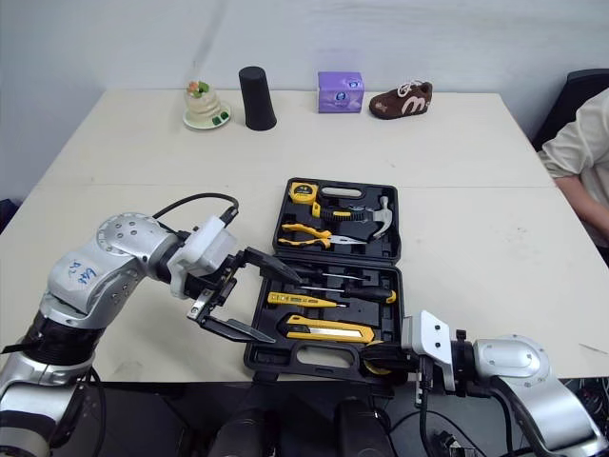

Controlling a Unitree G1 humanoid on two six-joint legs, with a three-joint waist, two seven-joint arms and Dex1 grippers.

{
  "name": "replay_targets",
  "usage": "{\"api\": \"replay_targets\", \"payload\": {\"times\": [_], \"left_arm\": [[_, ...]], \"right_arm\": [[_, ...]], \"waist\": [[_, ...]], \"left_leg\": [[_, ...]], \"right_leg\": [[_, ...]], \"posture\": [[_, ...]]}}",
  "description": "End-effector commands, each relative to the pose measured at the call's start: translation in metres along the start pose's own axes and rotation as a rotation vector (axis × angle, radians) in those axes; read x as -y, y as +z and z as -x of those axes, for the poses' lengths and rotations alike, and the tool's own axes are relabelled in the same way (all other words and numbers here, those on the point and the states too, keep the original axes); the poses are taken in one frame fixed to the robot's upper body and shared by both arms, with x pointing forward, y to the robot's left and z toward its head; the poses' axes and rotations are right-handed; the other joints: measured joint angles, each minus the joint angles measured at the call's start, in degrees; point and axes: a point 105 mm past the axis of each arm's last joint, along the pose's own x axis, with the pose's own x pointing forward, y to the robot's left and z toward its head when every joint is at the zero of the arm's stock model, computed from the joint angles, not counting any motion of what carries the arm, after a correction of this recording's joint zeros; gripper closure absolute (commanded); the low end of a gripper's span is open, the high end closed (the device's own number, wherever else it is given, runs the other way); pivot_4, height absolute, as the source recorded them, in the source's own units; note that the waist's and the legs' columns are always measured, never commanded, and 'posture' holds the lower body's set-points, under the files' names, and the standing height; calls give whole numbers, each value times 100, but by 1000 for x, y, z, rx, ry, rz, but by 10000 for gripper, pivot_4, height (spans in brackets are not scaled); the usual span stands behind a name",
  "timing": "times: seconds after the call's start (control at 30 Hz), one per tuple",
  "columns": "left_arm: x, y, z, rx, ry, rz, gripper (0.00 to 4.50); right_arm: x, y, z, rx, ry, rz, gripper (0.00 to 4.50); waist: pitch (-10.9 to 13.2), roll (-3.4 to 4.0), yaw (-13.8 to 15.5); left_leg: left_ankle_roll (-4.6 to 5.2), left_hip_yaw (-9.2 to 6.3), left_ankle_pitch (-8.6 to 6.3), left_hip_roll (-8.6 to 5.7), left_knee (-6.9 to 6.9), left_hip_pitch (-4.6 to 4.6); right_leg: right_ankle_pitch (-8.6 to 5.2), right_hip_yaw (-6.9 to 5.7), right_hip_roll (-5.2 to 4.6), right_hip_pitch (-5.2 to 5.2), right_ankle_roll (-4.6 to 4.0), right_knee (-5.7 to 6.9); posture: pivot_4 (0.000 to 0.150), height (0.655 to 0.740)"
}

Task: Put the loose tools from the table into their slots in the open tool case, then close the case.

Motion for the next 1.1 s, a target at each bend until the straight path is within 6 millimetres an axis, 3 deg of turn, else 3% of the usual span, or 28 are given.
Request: {"api": "replay_targets", "payload": {"times": [0.03, 0.2, 0.53, 0.67, 0.73, 0.83, 0.97, 1.1], "left_arm": [[-1, 6, 3, 0, 10, -35, 0], [-2, 6, 2, -1, 11, -40, 0], [-6, 5, 3, -7, 26, -48, 0], [-9, 5, 2, -4, 32, -54, 0], [-9, 5, 1, -3, 33, -55, 0], [-9, 4, 0, -1, 32, -55, 0], [-9, 3, -1, -3, 30, -57, 0], [-10, 3, -1, -3, 34, -60, 0]], "right_arm": [[3, -48, 4, -172, -62, -116, 44515], [-3, -33, 5, -104, -28, -149, 44515], [-3, -10, 18, -46, -51, -94, 44515], [-14, -25, 19, -125, -14, -73, 44515], [-10, -44, 20, -217, -37, -12, 44515], [-10, -54, 20, -258, -27, 23, 44515], [-11, -34, 15, -169, -17, 4, 44515], [-11, -21, 24, -151, -17, 2, 44515]], "waist": [[-21, -32, -2], [-71, -109, 13], [-66, -97, 38], [-64, -95, 33], [-65, -96, 30], [-74, -108, 25], [-83, -124, 27], [-74, -108, 39]], "left_leg": [[0, -5, -2, 2, -2, 12], [-1, -19, -6, 9, -4, 14], [12, -28, -13, 13, -4, -7], [19, -27, -17, 10, -4, -10], [20, -26, -18, 4, -4, -9], [18, -27, -18, 1, -4, -4], [18, -28, -18, 10, -4, -3], [18, -30, -19, 15, -6, -5]], "right_leg": [[-1, 0, -1, 15, -2, -5], [-4, 1, -12, 28, -10, -6], [-3, -1, -30, 25, -8, -23], [-2, -1, -33, 25, -6, -27], [-2, -1, -31, 25, -6, -28], [-2, -2, -27, 28, -6, -29], [-2, -1, -33, 30, -7, -29], [-3, -5, -65, 30, -8, -29]], "posture": [[1500, 7304], [1500, 7304], [1500, 7304], [1500, 7304], [1500, 7304], [1500, 7304], [1500, 7304], [1500, 7304]]}}
